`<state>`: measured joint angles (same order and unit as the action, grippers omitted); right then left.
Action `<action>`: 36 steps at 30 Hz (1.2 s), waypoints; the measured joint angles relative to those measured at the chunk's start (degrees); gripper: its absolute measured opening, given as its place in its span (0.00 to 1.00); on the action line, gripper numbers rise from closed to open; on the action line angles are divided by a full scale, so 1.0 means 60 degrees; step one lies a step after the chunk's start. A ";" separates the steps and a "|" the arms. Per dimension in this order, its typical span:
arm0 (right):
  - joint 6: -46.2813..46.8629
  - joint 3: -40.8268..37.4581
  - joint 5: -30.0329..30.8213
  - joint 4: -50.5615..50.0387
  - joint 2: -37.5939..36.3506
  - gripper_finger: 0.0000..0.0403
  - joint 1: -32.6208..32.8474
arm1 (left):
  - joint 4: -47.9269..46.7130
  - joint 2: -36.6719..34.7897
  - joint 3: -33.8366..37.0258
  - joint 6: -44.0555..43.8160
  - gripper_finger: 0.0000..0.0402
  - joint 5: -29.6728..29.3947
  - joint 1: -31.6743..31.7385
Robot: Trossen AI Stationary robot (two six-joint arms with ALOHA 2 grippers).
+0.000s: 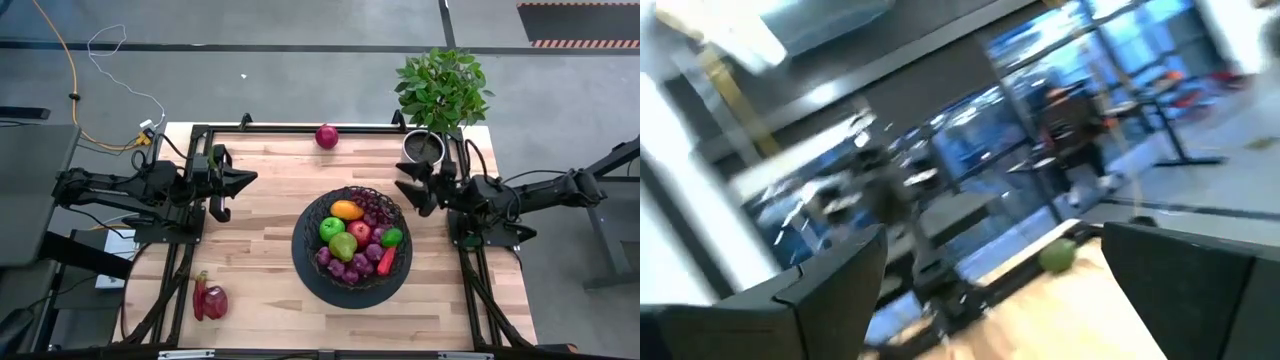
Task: Build produce basket
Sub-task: Put the green lime into the basket
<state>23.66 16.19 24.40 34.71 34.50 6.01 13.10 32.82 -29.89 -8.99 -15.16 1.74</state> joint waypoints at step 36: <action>-0.3023 0.2115 -0.2874 -0.3852 0.1167 0.03 -0.0020 | -0.0291 0.0004 0.0004 -0.0219 0.00 0.1101 0.0000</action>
<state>5.52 28.88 7.16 11.60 41.51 5.89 11.35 32.84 -29.87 -10.31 -8.56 1.73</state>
